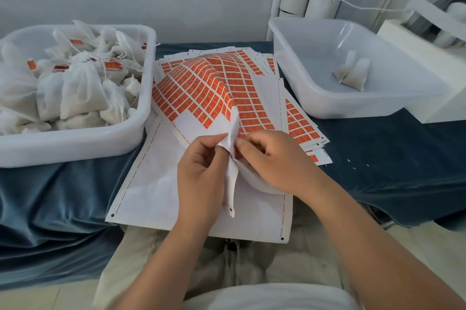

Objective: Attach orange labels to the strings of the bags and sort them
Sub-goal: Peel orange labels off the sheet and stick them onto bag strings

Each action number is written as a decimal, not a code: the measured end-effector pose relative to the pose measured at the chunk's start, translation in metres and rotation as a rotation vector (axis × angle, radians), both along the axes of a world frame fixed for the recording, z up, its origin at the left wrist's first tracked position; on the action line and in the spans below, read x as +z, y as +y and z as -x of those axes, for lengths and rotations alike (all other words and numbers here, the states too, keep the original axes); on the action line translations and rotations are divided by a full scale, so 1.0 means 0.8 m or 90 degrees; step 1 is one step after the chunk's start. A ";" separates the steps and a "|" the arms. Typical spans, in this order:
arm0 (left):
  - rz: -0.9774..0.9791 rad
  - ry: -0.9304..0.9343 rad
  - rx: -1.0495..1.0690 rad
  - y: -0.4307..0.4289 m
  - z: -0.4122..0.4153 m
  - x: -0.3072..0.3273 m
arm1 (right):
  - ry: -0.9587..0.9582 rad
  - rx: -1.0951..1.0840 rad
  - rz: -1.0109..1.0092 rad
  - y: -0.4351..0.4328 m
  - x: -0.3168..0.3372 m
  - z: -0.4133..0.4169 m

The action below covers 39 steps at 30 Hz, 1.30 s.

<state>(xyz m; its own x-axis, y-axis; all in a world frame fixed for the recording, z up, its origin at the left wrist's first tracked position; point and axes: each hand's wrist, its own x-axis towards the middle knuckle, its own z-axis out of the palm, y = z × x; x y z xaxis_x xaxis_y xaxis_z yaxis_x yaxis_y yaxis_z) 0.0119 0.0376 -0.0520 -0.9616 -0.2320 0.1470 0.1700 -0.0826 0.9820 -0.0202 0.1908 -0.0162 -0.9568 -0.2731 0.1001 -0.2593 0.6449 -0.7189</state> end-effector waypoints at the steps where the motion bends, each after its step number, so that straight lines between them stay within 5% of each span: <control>1: 0.005 -0.001 0.002 0.000 0.000 -0.001 | -0.008 0.002 0.005 0.000 -0.001 0.001; 7: 0.022 0.011 0.010 0.000 0.001 0.000 | -0.078 0.006 0.084 0.004 -0.003 0.004; 16: 0.022 -0.009 -0.056 -0.005 0.008 -0.003 | -0.022 0.000 0.030 -0.001 -0.005 0.000; 22: -0.095 -0.091 -0.058 -0.005 0.011 -0.003 | 0.027 -0.018 0.046 -0.004 -0.007 0.000; 29: -0.098 -0.047 0.007 -0.007 0.008 0.004 | -0.114 -0.070 0.198 0.023 0.005 0.008; 39: 0.011 -0.005 0.013 0.003 -0.003 0.006 | 0.041 -0.026 0.020 0.003 0.003 -0.002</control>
